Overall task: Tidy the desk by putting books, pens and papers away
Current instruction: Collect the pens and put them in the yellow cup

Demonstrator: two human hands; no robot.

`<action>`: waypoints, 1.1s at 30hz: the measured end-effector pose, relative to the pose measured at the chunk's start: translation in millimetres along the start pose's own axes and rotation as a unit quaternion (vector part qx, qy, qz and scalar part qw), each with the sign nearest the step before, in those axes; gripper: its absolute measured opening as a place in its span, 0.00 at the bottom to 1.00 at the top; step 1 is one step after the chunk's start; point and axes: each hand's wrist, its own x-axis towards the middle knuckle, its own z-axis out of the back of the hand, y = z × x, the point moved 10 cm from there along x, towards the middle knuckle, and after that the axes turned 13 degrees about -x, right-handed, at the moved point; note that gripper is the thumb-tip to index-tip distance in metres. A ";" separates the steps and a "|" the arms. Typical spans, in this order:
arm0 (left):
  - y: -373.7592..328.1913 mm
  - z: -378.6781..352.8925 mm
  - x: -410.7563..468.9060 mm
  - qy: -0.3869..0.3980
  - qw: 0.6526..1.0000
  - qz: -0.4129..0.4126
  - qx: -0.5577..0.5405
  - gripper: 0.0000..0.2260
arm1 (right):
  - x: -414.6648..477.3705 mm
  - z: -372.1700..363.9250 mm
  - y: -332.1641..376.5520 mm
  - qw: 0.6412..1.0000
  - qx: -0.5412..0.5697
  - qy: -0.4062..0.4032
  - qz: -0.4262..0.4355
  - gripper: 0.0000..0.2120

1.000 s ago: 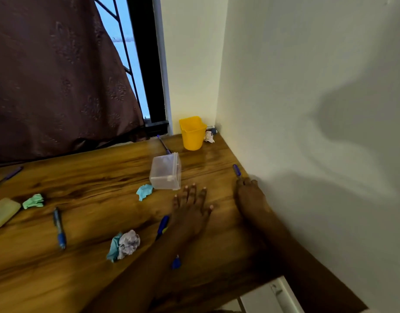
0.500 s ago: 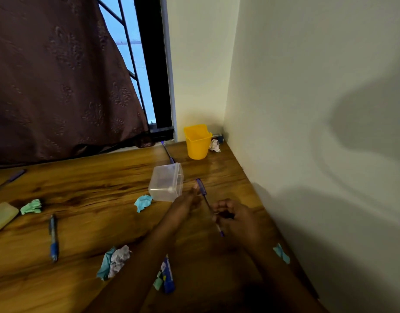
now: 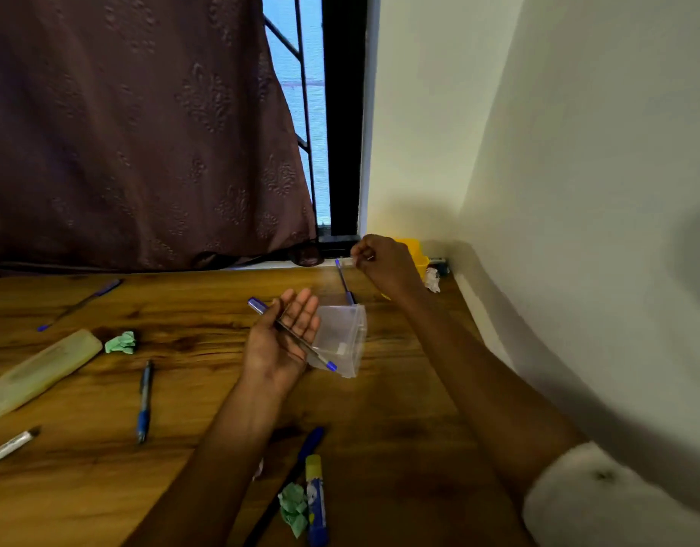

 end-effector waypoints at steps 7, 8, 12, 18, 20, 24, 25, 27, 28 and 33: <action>-30.9 7.1 21.6 -0.024 0.999 -0.041 0.002 0.09 | 69.4 -103.8 -9.9 0.962 -0.244 0.121 0.022 0.12; -32.7 11.0 23.2 -0.028 0.999 -0.043 -0.004 0.09 | 73.2 -112.6 -14.9 0.959 -0.254 0.128 0.010 0.12; -42.2 33.7 25.5 -0.049 0.996 -0.063 -0.034 0.09 | 80.5 -141.3 -37.9 0.948 -0.268 0.161 -0.066 0.14; -40.4 54.1 15.0 -0.080 0.993 -0.065 -0.063 0.08 | 93.9 -129.3 -20.7 0.969 -0.180 0.154 -0.069 0.21; -37.6 54.6 12.6 -0.075 0.993 -0.058 -0.068 0.09 | 97.3 -101.7 -5.5 0.987 -0.091 0.117 -0.064 0.24; -33.6 49.9 2.4 -0.047 0.995 -0.049 -0.076 0.11 | 66.1 -36.2 24.1 0.969 0.217 0.056 -0.100 0.10; -31.8 48.4 -0.7 -0.037 0.995 -0.046 -0.077 0.12 | 48.8 -21.9 32.6 0.950 0.294 0.043 -0.097 0.08; -28.6 45.9 -9.7 -0.021 0.996 -0.039 -0.080 0.14 | 4.9 1.6 53.3 0.919 0.388 0.016 -0.061 0.10; -27.6 45.6 -14.5 -0.013 0.996 -0.037 -0.081 0.15 | -18.3 5.0 60.5 0.910 0.413 0.009 -0.047 0.10; -27.8 41.4 -42.0 0.025 0.995 -0.041 -0.090 0.25 | -123.5 -42.6 81.0 0.928 0.363 0.058 -0.061 0.11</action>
